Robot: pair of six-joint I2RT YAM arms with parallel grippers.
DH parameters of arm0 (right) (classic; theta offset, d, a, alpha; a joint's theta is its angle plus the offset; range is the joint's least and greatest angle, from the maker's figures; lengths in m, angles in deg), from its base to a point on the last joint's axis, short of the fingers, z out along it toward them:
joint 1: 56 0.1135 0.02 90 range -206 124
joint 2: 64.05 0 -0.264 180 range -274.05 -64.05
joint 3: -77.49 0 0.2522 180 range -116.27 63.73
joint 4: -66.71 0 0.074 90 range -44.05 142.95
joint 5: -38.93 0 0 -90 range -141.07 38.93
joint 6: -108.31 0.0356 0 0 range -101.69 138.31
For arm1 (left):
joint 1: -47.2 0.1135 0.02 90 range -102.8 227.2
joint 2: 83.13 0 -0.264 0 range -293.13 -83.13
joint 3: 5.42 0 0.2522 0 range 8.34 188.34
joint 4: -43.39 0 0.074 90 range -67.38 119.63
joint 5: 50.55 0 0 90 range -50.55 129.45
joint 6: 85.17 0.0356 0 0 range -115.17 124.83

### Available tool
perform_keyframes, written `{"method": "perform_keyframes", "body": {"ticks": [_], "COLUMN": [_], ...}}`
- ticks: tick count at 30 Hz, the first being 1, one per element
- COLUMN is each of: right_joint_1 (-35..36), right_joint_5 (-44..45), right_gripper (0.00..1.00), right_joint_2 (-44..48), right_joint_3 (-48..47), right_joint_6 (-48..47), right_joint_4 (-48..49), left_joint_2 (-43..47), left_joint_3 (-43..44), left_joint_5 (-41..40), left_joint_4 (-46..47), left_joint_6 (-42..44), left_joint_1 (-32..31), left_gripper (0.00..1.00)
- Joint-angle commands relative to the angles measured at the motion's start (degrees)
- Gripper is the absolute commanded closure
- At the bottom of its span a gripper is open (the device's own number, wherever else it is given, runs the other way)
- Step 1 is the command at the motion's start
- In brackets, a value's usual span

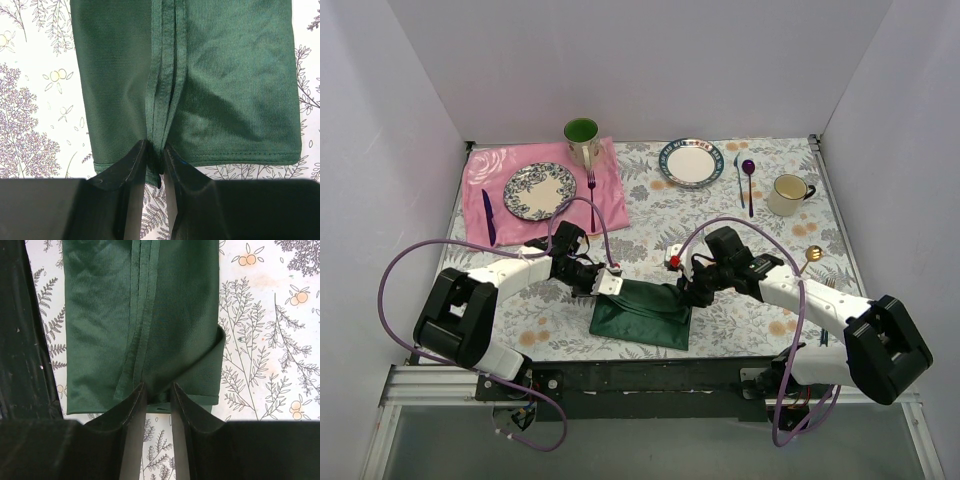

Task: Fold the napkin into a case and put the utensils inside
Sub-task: Fold the lower triangle-folded napkin at the center of the board.

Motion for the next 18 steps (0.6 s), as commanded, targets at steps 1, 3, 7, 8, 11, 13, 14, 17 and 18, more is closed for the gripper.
{"method": "perform_keyframes", "body": {"ticks": [1,3,7,8,11,13,14,17,18], "right_joint_1": [-0.1,0.0,0.0,0.1,0.3,0.5,0.6,0.7,0.8], "right_joint_5": [0.0,-0.1,-0.3,-0.2,0.0,0.7,0.9,1.3,1.3], "right_gripper": [0.70,0.82,0.99,0.99,0.99,0.99,0.99,0.99,0.99], "right_joint_2": [-0.2,-0.2,-0.1,-0.1,-0.9,-2.1,-2.4,-3.9,-4.5], "right_joint_3": [1.0,1.4,2.1,2.1,2.4,3.0,3.0,3.3,3.1], "right_joint_6": [0.8,0.7,0.2,0.1,-0.4,-1.3,-1.8,-2.3,-2.4], "right_joint_4": [1.1,1.6,2.5,2.5,2.6,3.2,3.4,4.7,4.9], "left_joint_2": [2.8,2.9,3.3,3.4,4.0,4.5,5.3,6.6,7.6], "left_joint_3": [-0.8,-0.9,-1.1,-1.1,-1.3,-2.0,-2.1,-2.7,-2.6], "left_joint_5": [1.3,1.3,1.4,1.5,1.6,1.6,1.4,1.2,1.4], "left_joint_4": [0.3,0.4,0.3,0.3,-0.1,-0.3,-0.4,-0.3,-0.4], "left_joint_6": [0.2,0.1,-0.8,-1.4,-2.0,-2.5,-2.7,-6.0,-8.0], "left_joint_1": [-0.5,-0.5,-0.7,-0.6,-0.7,-0.7,-0.7,-0.7,-0.7], "left_gripper": [0.81,0.81,0.81,0.81,0.79,0.76,0.74,0.68,0.66]}}
